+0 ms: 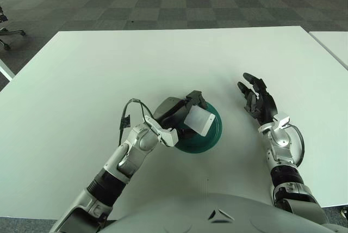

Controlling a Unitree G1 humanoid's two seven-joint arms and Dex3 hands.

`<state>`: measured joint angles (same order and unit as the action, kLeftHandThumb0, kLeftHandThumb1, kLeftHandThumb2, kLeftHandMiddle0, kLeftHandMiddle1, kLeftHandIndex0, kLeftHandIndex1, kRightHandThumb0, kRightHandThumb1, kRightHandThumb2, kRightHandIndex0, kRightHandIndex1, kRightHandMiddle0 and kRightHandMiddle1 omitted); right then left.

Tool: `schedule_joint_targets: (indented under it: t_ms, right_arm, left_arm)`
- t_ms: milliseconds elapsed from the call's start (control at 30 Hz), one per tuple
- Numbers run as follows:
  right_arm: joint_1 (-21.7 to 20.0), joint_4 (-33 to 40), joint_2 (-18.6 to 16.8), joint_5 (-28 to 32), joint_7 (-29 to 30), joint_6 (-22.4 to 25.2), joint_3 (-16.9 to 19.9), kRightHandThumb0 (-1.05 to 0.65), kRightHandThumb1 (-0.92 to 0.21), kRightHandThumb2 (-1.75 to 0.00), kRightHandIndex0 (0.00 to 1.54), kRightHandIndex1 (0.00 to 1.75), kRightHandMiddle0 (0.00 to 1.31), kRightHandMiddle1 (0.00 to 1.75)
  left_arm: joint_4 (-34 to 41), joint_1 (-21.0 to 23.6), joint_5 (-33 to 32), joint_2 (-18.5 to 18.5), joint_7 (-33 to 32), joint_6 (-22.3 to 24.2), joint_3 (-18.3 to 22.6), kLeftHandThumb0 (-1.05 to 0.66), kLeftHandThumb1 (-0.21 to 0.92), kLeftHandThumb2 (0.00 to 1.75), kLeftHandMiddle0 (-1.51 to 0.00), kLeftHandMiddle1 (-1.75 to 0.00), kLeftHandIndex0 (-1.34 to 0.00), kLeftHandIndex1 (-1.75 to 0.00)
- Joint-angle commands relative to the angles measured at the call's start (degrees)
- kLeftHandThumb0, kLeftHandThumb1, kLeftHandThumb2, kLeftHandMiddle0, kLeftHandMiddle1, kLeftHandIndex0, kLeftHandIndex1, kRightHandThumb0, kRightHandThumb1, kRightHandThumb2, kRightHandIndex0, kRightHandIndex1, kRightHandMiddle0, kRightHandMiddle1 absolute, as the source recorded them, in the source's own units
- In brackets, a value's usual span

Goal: Put the charger into the plate.

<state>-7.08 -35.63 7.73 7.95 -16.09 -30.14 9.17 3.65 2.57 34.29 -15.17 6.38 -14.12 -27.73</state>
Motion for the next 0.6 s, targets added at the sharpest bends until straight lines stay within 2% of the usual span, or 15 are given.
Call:
schedule_joint_targets:
  t_ms: [0,100,200,267,300,367,400,433,467,533,567]
  right_arm:
    - [6.9,-8.9,-2.2,-0.5,0.3,2.7,-0.6,-0.88,-0.92,-0.81,0.29,0.0,0.0,0.62]
    - [6.8,-8.9,-2.3,-0.6,0.5,2.8,-0.6,-0.87,-0.92,-0.81,0.29,0.0,0.0,0.62]
    - [6.8,-9.0,-2.3,-0.6,0.7,2.8,-0.5,-0.87,-0.92,-0.81,0.3,0.0,0.0,0.63]
    - [6.8,-9.1,-2.3,-0.6,0.7,2.8,-0.5,-0.87,-0.92,-0.81,0.3,0.0,0.0,0.63]
    - [6.8,-9.1,-2.3,-0.6,0.8,2.8,-0.5,-0.87,-0.92,-0.81,0.3,0.01,0.0,0.63]
    - [6.7,-9.2,-2.3,-0.6,0.8,2.7,-0.5,-0.87,-0.92,-0.82,0.3,0.01,0.0,0.63]
    - [6.7,-9.3,-2.4,-0.6,0.8,2.6,-0.5,-0.87,-0.92,-0.82,0.3,0.01,0.0,0.63]
    - [6.6,-9.4,-2.4,-0.6,0.8,2.6,-0.4,-0.88,-0.92,-0.82,0.3,0.01,0.0,0.63]
    - [6.6,-9.5,-2.4,-0.6,0.9,2.5,-0.4,-0.88,-0.92,-0.83,0.31,0.01,0.0,0.63]
    - [6.5,-9.6,-2.5,-0.6,1.0,2.5,-0.3,-0.88,-0.92,-0.83,0.31,0.01,0.0,0.63]
    - [6.5,-9.7,-2.5,-0.6,1.0,2.5,-0.3,-0.88,-0.92,-0.83,0.31,0.01,0.0,0.63]
  left_arm:
    - [-1.6,1.4,0.4,-0.4,0.3,-0.8,0.0,-0.47,0.34,1.28,-1.07,-1.75,-0.59,-1.75]
    - [-2.5,2.2,1.0,-1.2,1.5,-0.5,-0.2,-0.45,0.41,1.2,-1.05,-1.75,-0.54,-1.75]
    - [-2.5,2.7,1.8,-2.1,3.4,0.6,-0.5,-0.41,0.58,0.96,-0.95,-1.75,-0.44,-1.72]
    - [-2.5,2.9,2.1,-2.4,4.4,1.2,-0.5,-0.39,0.71,0.77,-0.83,-1.75,-0.37,-1.7]
    - [-2.4,3.1,2.2,-2.6,5.1,1.5,-0.5,-0.38,0.78,0.68,-0.67,-1.75,-0.32,-1.71]
    - [-2.2,3.3,2.7,-3.0,6.4,2.2,-0.7,-0.37,0.85,0.59,-0.47,-1.7,-0.26,-1.73]
    - [-2.1,3.4,2.9,-3.2,6.9,2.5,-0.7,-0.54,0.87,0.59,-0.37,-1.54,-0.21,-1.62]
    - [-1.8,3.6,3.5,-3.6,7.8,3.1,-0.9,-0.6,0.88,0.59,-0.34,-1.48,-0.19,-1.57]
    - [-1.6,3.8,3.9,-3.9,8.5,3.5,-1.0,-0.7,0.9,0.6,-0.3,-1.34,-0.15,-1.48]
    - [-1.1,4.2,4.9,-4.6,10.1,4.5,-1.1,-0.81,0.91,0.61,-0.26,-1.16,-0.1,-1.36]
    - [-0.9,4.3,5.3,-4.8,10.6,5.0,-1.2,-0.82,0.91,0.62,-0.25,-1.13,-0.09,-1.34]
